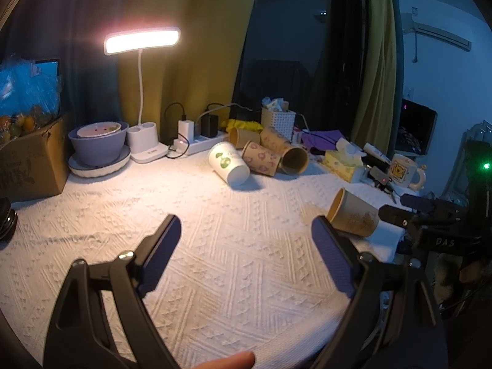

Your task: Flip cup upright

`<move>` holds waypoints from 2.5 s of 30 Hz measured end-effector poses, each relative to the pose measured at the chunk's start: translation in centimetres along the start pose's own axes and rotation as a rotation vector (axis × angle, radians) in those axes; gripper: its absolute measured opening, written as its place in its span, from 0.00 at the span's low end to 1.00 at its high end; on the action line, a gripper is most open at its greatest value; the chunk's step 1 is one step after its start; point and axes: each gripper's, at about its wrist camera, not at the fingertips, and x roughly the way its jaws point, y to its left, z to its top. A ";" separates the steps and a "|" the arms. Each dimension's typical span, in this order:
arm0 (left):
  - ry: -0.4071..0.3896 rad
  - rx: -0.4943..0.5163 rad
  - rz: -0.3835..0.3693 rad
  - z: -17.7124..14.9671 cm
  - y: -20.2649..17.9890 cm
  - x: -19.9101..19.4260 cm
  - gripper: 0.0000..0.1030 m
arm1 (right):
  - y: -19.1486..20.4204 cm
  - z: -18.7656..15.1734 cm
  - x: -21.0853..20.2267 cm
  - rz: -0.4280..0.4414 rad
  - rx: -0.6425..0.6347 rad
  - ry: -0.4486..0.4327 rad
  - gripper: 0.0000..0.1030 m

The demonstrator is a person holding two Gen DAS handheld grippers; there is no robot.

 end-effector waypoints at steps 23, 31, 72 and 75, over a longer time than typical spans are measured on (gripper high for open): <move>-0.002 0.006 -0.005 0.2 -0.6 -0.5 0.85 | -0.2 0.4 -0.9 -0.003 -0.001 -0.026 0.84; -0.002 0.006 -0.005 0.1 -0.7 -0.6 0.85 | 0.0 0.5 -1.1 -0.002 -0.006 -0.031 0.84; 0.037 0.067 -0.006 0.1 -2.2 1.0 0.85 | -0.5 0.2 -0.5 0.005 0.014 -0.025 0.84; 0.061 0.146 -0.021 0.3 -3.8 2.8 0.85 | -1.6 -0.1 0.0 -0.009 0.026 -0.030 0.84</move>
